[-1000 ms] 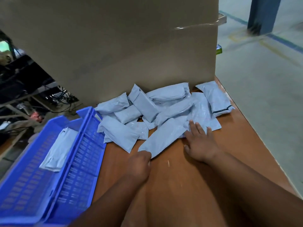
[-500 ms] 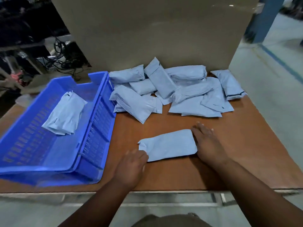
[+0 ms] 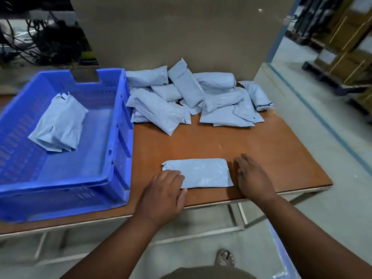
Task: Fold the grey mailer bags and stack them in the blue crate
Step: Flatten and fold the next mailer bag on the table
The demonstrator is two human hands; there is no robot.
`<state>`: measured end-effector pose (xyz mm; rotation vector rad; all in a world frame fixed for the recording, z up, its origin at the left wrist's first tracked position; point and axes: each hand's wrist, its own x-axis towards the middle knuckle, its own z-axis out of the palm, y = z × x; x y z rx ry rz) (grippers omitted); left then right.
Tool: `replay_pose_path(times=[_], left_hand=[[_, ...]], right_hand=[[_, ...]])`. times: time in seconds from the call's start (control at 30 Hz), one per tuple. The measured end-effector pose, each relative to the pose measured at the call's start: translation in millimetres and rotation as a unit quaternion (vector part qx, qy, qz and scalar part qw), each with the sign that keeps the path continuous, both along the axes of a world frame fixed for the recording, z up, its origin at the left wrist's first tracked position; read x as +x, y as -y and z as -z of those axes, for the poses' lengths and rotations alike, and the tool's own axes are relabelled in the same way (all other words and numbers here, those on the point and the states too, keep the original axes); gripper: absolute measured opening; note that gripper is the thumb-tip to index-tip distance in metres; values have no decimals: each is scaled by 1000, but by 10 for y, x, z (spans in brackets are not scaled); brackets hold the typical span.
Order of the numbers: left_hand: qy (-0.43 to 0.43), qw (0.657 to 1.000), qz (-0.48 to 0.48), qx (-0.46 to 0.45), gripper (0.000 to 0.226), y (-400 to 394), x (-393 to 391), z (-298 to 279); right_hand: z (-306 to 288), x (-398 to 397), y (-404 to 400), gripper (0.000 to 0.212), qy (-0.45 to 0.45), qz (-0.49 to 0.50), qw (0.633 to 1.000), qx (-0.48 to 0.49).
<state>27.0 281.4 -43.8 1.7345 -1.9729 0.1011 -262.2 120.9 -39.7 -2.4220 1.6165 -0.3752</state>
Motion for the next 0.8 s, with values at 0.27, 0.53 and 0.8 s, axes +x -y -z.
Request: replay_pose_path(times=[0.27,0.53,0.8], left_hand=[[83,984,-15,155,65,789,-563,80],[71,969,-89,220,72,934,-791,306],[67,971,-66,218,67,949,-746,369]], right_hand=[[-49,509,-94,59,-75,-155,985,-21],[306,482,94,67,-119,-209,971,15],[375,453,159,69,-115,-234,965,16]])
